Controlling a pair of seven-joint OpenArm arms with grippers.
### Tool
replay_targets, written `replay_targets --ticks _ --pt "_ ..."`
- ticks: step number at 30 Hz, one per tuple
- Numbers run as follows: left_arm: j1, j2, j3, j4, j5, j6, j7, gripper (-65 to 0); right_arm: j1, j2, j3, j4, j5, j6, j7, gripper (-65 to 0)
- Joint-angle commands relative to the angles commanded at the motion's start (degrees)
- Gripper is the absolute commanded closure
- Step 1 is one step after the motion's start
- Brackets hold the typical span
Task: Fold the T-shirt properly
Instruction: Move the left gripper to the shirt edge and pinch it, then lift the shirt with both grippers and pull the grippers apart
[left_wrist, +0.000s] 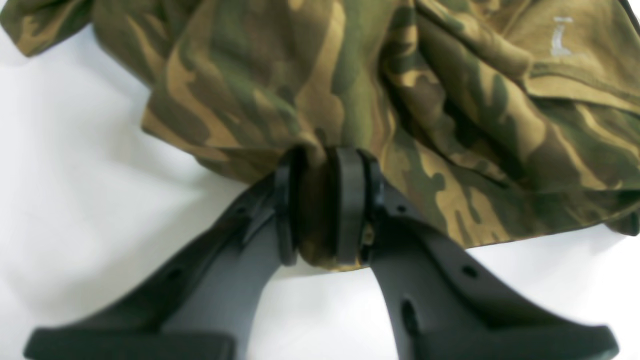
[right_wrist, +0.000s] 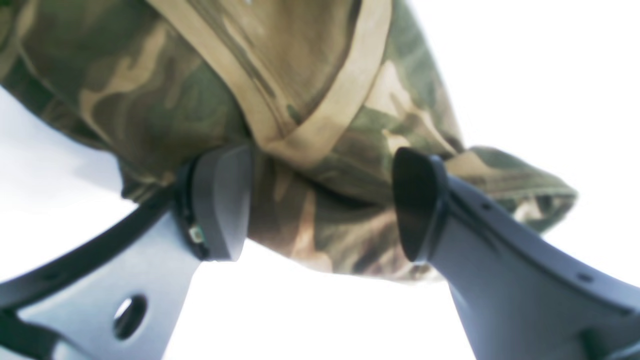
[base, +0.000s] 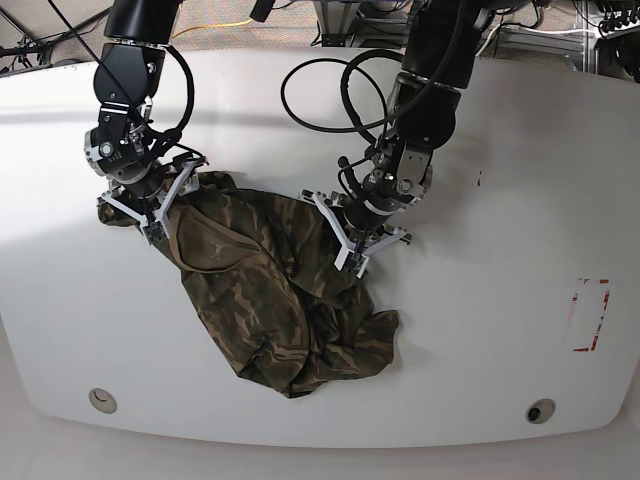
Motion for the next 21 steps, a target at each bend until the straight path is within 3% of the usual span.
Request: replay_targets --ticks 2,4,9,11,16,21 --pt "0.09 -0.53 -0.09 -0.18 0.18 0.0 0.0 -0.4 1.23 0.09 -0.09 -2.29 0.0 0.0 0.62 -38.4" --pt "0.09 -1.49 -0.09 0.09 0.18 0.0 0.0 0.0 1.93 0.53 0.0 -3.78 0.0 0.0 0.62 -31.5" --pt "0.97 -3.25 -0.09 1.49 0.18 0.0 0.09 0.0 2.46 1.14 0.0 -5.19 0.53 0.0 1.23 -7.3" --pt "1.67 -4.04 -0.88 3.16 0.18 0.0 0.09 0.0 2.46 1.14 0.0 -4.75 0.53 0.0 1.05 -1.7" --pt "3.52 -4.57 -4.04 8.26 0.09 -0.09 0.26 0.0 1.76 0.7 0.0 1.49 0.53 0.0 0.79 0.0" --pt "5.45 -8.09 -6.59 14.77 0.0 -0.26 0.62 0.0 1.05 0.62 0.0 8.0 0.53 -0.09 -1.05 0.0"
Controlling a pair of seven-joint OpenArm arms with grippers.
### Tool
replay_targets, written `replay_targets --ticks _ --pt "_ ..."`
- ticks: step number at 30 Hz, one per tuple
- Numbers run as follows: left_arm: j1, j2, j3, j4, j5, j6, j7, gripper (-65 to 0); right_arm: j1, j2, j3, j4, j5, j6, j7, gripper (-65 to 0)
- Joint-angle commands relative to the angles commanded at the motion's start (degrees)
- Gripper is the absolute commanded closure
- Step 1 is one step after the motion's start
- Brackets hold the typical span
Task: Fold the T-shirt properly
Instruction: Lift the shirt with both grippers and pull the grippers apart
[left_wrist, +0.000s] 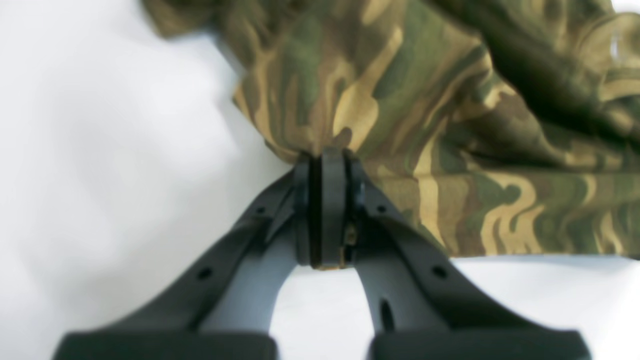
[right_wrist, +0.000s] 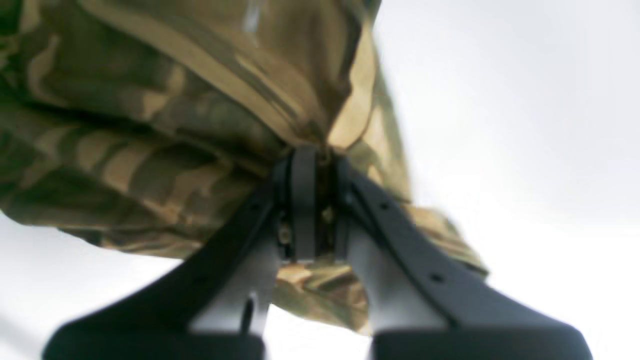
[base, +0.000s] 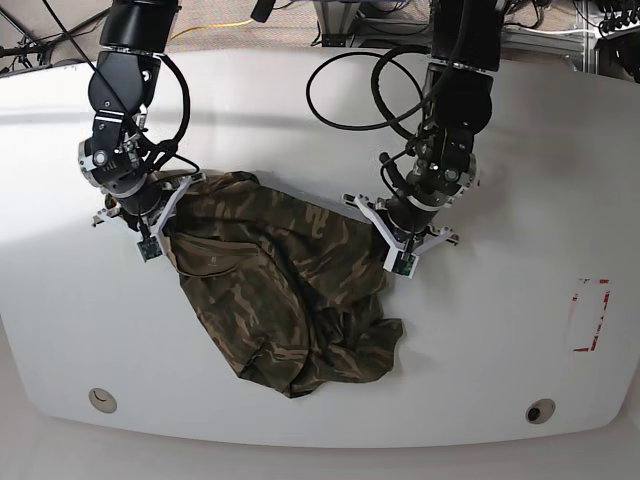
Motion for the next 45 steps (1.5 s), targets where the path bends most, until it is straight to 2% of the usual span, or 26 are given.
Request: replay_targets --ticks 4,9,13,16,19,23,25,30,32,34,37,39,41,45 --pt "1.05 -3.16 -1.67 5.8 -0.09 -3.43 3.43 0.0 1.23 0.0 0.0 3.78 0.09 0.09 -0.88 0.0" --pt "2.81 -3.69 -8.26 11.52 0.0 -7.21 7.56 0.0 3.16 0.09 -0.35 4.84 0.09 0.09 -0.88 0.0" --pt "3.08 -4.22 -14.59 14.24 0.26 -11.52 10.46 0.0 4.57 0.09 -0.35 4.66 0.09 0.09 -2.29 -0.2" --pt "2.73 -4.92 -18.11 14.51 0.26 -13.8 12.22 0.0 4.84 -0.18 -0.44 4.66 0.18 0.09 -3.43 -4.6" --pt "2.73 -5.8 -20.48 14.68 0.26 -14.33 12.4 0.0 5.1 -1.85 -0.35 4.57 0.18 0.18 -3.43 -8.6" --pt "3.08 -6.33 -22.59 14.77 0.26 -14.42 12.4 0.0 5.1 -2.73 -0.35 2.29 0.18 0.18 -3.43 -9.2" --pt "3.52 -7.56 -23.03 15.56 0.26 -14.51 12.4 0.0 5.1 -3.08 -0.44 1.67 0.18 0.18 -3.43 -9.5" --pt "4.4 -8.44 -22.95 16.35 0.0 -14.51 12.4 0.0 4.57 -6.42 -0.62 2.02 0.18 0.44 -3.87 -9.8" --pt "5.19 -8.44 -22.95 16.35 0.0 -14.51 12.4 0.0 3.6 -8.0 -2.11 3.6 0.18 2.37 -6.68 -14.9" --pt "5.8 -8.44 -23.03 16.44 0.18 -14.51 12.4 0.0 2.55 -9.76 -2.99 5.36 0.18 4.92 -9.58 -24.9" --pt "6.07 -8.44 -22.86 16.44 0.26 -14.51 12.4 0.0 1.58 -12.4 -3.25 6.24 0.18 7.91 -10.29 -39.5" --pt "6.42 -8.44 -22.77 16.79 0.26 -14.51 12.4 0.0 0.26 -13.71 -3.34 6.51 0.18 9.32 -10.29 -46.9" --pt "7.03 -8.44 -23.03 16.7 0.26 -14.51 12.4 0.0 -0.09 -14.24 -3.34 6.51 0.18 9.36 -10.46 -49.3" --pt "7.21 -8.44 -22.86 16.7 0.26 -14.51 12.4 0.0 -0.62 -14.33 -3.34 6.42 0.18 9.36 -10.64 -49.3"
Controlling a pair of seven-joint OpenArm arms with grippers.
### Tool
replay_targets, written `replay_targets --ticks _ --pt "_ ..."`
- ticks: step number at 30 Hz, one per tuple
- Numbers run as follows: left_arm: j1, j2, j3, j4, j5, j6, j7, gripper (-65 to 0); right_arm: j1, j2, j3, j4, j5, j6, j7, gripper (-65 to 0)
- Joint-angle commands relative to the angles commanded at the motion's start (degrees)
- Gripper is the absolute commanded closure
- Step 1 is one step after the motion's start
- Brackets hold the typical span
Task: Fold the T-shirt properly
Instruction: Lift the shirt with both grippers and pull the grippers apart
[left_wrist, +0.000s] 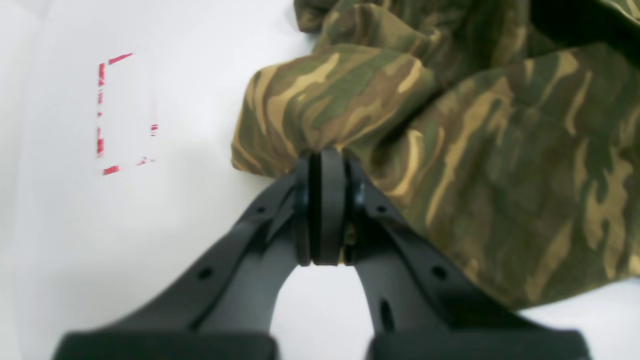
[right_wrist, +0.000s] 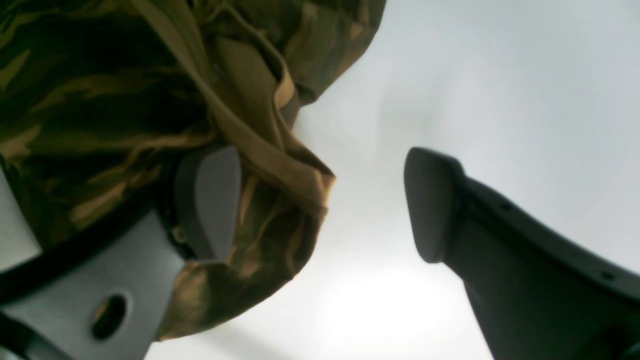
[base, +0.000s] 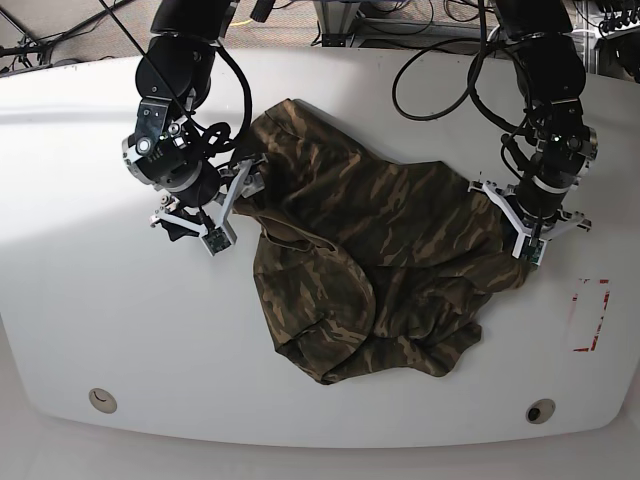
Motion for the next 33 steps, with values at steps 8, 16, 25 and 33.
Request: replay_targets --ticks 8,16,25,33 --pt "0.18 0.0 -0.18 -0.35 0.0 0.0 -0.18 0.0 -1.32 0.7 1.58 -3.69 0.0 0.0 0.44 -49.3" --pt "0.18 0.0 -0.18 -0.35 0.0 0.0 -0.09 0.0 -0.44 3.96 2.11 -11.34 9.41 0.0 0.97 -47.4" --pt "0.18 0.0 -0.18 -0.44 0.0 0.0 0.0 0.0 0.79 5.89 2.11 -17.58 13.27 0.0 3.69 -12.0" --pt "-0.18 -0.35 -0.88 -0.44 0.09 0.0 0.0 0.0 0.35 5.8 6.51 -11.78 13.1 0.0 3.25 0.0"
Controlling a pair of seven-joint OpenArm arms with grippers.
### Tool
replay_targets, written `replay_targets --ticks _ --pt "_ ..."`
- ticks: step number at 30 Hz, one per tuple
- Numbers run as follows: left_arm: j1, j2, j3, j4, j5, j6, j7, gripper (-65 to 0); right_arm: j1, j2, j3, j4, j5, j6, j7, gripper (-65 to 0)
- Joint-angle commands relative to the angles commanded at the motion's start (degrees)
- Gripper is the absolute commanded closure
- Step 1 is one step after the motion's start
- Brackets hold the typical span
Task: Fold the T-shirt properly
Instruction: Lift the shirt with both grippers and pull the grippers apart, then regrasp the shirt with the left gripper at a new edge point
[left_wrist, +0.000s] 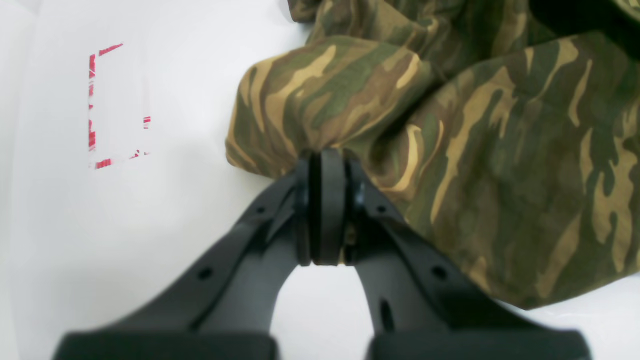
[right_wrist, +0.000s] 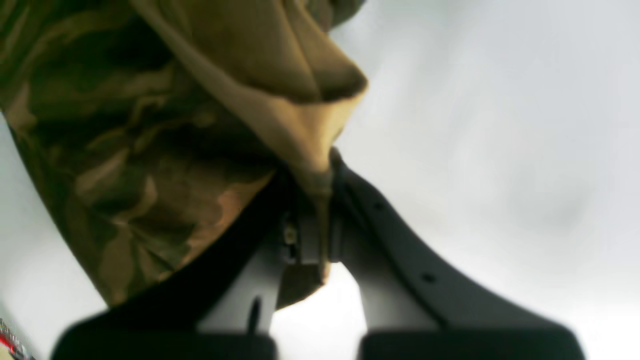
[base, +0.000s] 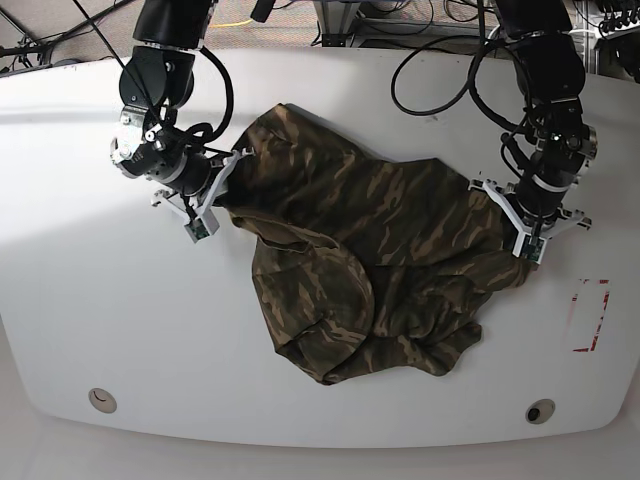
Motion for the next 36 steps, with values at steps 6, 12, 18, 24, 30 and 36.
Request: replay_targets --ticks 6,12,18,24,30,36 --pt "0.18 -0.97 -1.23 0.09 -0.26 0.0 -0.18 0.0 1.58 0.18 5.36 0.44 0.09 0.0 -2.99 0.0" --pt "-0.09 -0.88 -0.88 0.7 -0.35 0.0 0.0 0.0 2.99 1.14 7.47 4.31 0.18 0.0 -4.13 0.0" --pt "-3.78 -1.05 -1.32 4.48 -0.09 0.0 0.0 0.0 7.38 2.9 7.65 8.62 0.18 0.0 -8.7 0.0" --pt "-11.6 -2.02 -0.97 4.22 0.0 0.0 0.09 0.0 16.18 4.31 7.65 8.62 0.18 0.0 -11.34 0.0" --pt "-22.07 -2.99 1.05 4.22 0.0 0.09 4.57 -4.3 26.99 5.36 7.3 5.54 -0.09 0.0 -12.84 0.0" --pt "-32.53 -3.87 1.23 3.96 0.0 0.09 10.46 -4.2 36.48 8.35 4.13 1.05 -0.18 0.0 -12.84 0.0"
